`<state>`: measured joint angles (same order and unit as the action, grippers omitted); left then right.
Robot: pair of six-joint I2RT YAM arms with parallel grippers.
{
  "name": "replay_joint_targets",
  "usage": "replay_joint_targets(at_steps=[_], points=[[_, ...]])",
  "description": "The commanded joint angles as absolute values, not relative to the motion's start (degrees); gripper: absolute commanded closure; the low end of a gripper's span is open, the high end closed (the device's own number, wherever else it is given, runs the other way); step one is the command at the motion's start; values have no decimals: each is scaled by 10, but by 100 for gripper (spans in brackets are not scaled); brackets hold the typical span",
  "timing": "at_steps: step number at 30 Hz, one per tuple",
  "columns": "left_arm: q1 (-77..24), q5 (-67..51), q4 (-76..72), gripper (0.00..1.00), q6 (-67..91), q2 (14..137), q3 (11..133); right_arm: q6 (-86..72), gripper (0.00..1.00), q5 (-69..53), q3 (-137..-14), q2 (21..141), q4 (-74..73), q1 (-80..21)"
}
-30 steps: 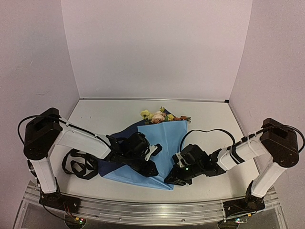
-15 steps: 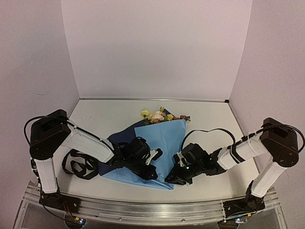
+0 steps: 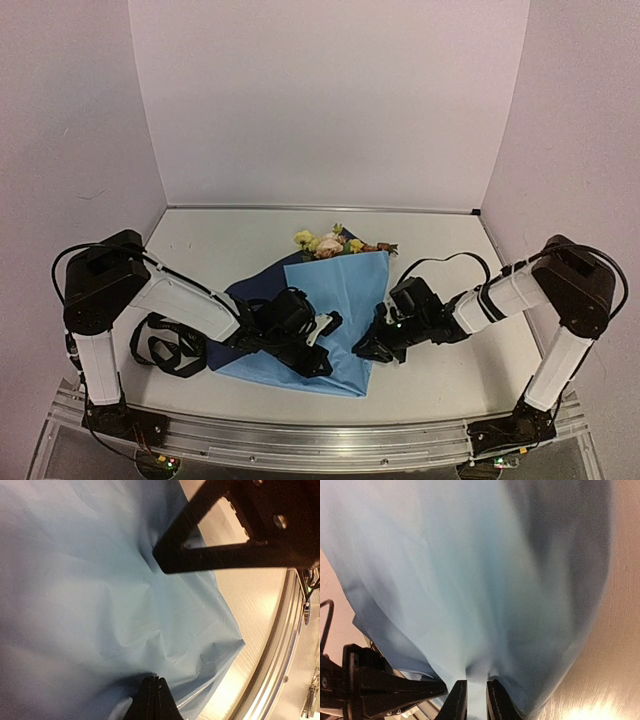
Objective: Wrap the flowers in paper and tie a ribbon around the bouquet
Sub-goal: Press the fold line on the 2/3-folded wrapping paper.
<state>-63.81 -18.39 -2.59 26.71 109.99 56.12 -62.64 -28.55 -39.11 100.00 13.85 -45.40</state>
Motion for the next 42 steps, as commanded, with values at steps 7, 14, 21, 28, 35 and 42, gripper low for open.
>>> replay_joint_targets(at_steps=[7, 14, 21, 28, 35, 42], points=[[-645, -189, 25, 100, 248, 1131, 552, -632, 87, -250, -453, 1080, 114, -360], [-645, -187, 36, 100, 243, 1133, 554, -641, 87, -277, -518, 1133, 107, -277], [-645, -188, 41, 100, 244, 1128, 558, -645, 87, -310, -620, 1194, 61, -207], [-644, -186, 42, 100, 247, 1127, 564, -622, 86, -323, -717, 1223, -18, -160], [-645, -171, 37, 98, 257, 1119, 576, -531, 81, -322, -798, 1179, -185, -146], [-644, -139, 31, 85, 277, 1085, 600, -434, 72, -283, -766, 1032, -329, -177]])
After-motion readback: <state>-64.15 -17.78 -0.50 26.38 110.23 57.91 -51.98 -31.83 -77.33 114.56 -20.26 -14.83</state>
